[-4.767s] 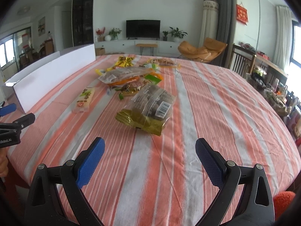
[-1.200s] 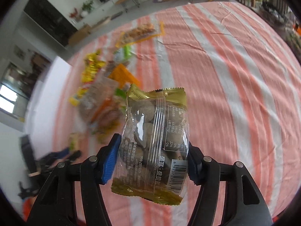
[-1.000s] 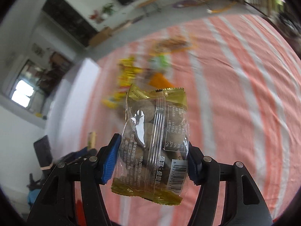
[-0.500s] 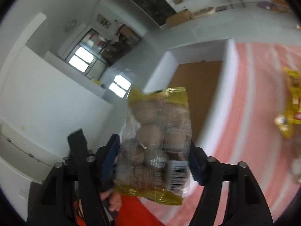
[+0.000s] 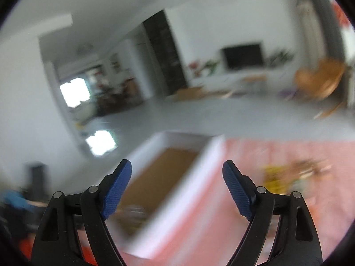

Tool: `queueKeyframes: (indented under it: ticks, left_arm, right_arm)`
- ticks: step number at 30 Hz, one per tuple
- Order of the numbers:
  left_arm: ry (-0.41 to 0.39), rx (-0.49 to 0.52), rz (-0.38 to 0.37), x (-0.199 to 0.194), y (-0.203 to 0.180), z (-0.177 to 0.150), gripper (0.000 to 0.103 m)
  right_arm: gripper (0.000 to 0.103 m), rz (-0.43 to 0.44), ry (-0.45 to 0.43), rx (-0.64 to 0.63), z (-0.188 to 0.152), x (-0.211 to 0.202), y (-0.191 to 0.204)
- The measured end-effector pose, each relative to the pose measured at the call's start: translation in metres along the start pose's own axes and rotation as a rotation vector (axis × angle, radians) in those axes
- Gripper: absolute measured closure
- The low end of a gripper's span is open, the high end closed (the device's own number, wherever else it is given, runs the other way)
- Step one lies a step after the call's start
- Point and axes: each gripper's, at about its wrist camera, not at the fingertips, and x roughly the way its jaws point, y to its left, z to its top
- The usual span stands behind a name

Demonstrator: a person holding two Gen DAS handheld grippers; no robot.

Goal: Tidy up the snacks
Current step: 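Carry both packets to the white box and open both tools inside, then return both tools over the table toward the remaining snacks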

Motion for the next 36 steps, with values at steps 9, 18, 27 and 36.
queueKeyframes:
  ticks: [9,18,27,36]
  left_arm:
    - [0.374,0.179,-0.126,0.115,-0.124,-0.144,0.001]
    - [0.326,0.263,0.016,0.173,-0.126,-0.159,0.001]
    - [0.318,0.221,0.065,0.198,-0.101,-0.152,0.001]
    - [0.336,0.268,0.119,0.205,-0.110,-0.153,0.000]
  right_arm:
    - [0.016,-0.534,0.260,0.011,-0.169,-0.039,-0.155]
    - [0.016,-0.642,0.363,0.130,-0.221,-0.041,-0.224]
    - [0.013,-0.611,0.386,0.192,-0.240,-0.038,-0.241]
    - [0.010,-0.630,0.386,0.219,-0.244,-0.039,-0.244]
